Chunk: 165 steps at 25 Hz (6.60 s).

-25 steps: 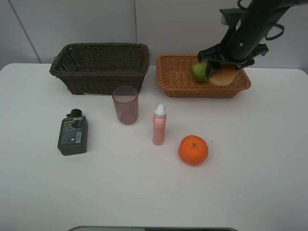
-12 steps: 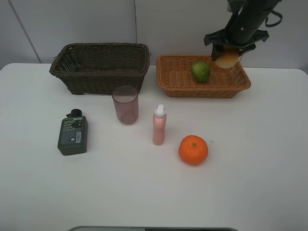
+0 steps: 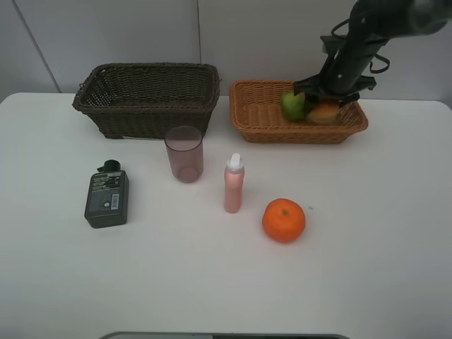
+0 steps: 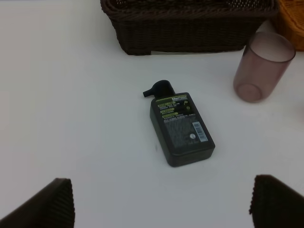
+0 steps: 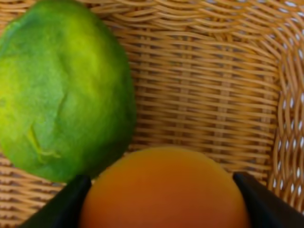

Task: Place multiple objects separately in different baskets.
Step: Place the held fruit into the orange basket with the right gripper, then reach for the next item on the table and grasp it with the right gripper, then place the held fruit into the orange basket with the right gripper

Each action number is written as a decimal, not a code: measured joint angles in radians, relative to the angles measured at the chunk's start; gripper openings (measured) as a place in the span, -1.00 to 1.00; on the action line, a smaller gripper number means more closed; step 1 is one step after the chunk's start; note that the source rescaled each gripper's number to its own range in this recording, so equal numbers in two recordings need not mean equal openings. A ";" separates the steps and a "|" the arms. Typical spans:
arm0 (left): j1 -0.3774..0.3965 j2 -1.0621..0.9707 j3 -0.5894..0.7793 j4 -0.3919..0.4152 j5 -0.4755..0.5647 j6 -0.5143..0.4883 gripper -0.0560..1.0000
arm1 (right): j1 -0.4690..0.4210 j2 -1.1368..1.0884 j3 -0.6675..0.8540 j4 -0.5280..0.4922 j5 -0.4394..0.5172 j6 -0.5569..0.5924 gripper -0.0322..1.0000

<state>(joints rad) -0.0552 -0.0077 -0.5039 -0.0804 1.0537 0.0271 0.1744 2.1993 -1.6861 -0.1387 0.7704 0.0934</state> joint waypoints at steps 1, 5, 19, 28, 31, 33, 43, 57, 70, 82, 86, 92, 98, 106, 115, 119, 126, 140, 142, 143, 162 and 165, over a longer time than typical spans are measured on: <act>0.000 0.000 0.000 0.000 0.000 0.000 0.92 | -0.003 0.003 0.000 0.000 -0.004 0.000 -0.02; 0.000 0.000 0.000 0.000 0.000 0.000 0.92 | -0.006 0.004 0.000 0.000 -0.012 0.000 -0.02; 0.000 0.000 0.000 0.000 0.000 0.000 0.92 | -0.006 -0.060 0.000 0.001 0.002 0.001 0.95; 0.000 0.000 0.000 0.000 0.000 0.000 0.92 | 0.086 -0.241 0.129 0.000 0.110 0.054 0.95; 0.000 0.000 0.000 0.000 0.000 0.000 0.92 | 0.122 -0.331 0.268 0.000 0.094 0.094 0.95; 0.000 0.000 0.000 0.000 0.000 0.000 0.92 | 0.152 -0.395 0.354 0.000 0.079 0.114 0.95; 0.000 0.000 0.000 0.000 0.000 0.000 0.92 | 0.338 -0.544 0.632 0.007 0.044 0.227 0.95; 0.000 0.000 0.000 0.000 0.000 0.000 0.92 | 0.453 -0.476 0.707 0.071 -0.055 0.333 0.96; 0.000 0.000 0.000 0.000 0.000 0.000 0.92 | 0.453 -0.438 0.787 0.047 -0.164 0.416 0.96; 0.000 0.000 0.000 0.000 0.000 0.000 0.92 | 0.453 -0.346 0.789 0.035 -0.196 0.420 0.96; 0.000 0.000 0.000 0.000 0.000 0.000 0.92 | 0.453 -0.328 0.789 0.035 -0.214 0.420 0.96; 0.000 0.000 0.000 0.000 0.000 0.000 0.92 | 0.453 -0.308 0.789 0.036 -0.215 0.420 0.94; 0.000 0.000 0.000 0.000 0.000 0.000 0.92 | 0.453 -0.308 0.789 0.038 -0.215 0.420 0.33; 0.000 0.000 0.000 0.000 0.000 0.000 0.92 | 0.453 -0.308 0.789 0.038 -0.215 0.420 0.33; 0.000 0.000 0.000 0.000 0.000 0.000 0.92 | 0.453 -0.308 0.789 0.038 -0.215 0.420 0.33; 0.000 0.000 0.000 0.000 0.000 0.000 0.92 | 0.453 -0.308 0.789 0.038 -0.215 0.420 0.33; 0.000 0.000 0.000 0.000 0.000 0.000 0.92 | 0.453 -0.347 0.758 0.034 -0.123 0.379 0.33; 0.000 0.000 0.000 0.000 0.000 0.000 0.92 | 0.284 -0.385 0.351 0.025 0.234 0.211 0.33; 0.000 0.000 0.000 0.000 0.000 0.000 0.92 | 0.260 -0.370 0.287 0.021 0.246 0.198 0.33; 0.000 0.000 0.000 0.000 0.000 0.000 0.92 | 0.250 -0.356 0.261 0.020 0.251 0.194 0.33; 0.000 0.000 0.000 0.000 0.000 0.000 0.92 | 0.237 0.048 -0.291 0.020 0.248 0.160 0.33; 0.000 0.000 0.000 0.000 0.000 0.000 0.92 | 0.237 0.082 -0.294 -0.002 0.176 0.159 0.33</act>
<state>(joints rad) -0.0552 -0.0077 -0.5039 -0.0804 1.0537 0.0271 0.4118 2.2809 -1.9801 -0.1402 0.9467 0.2527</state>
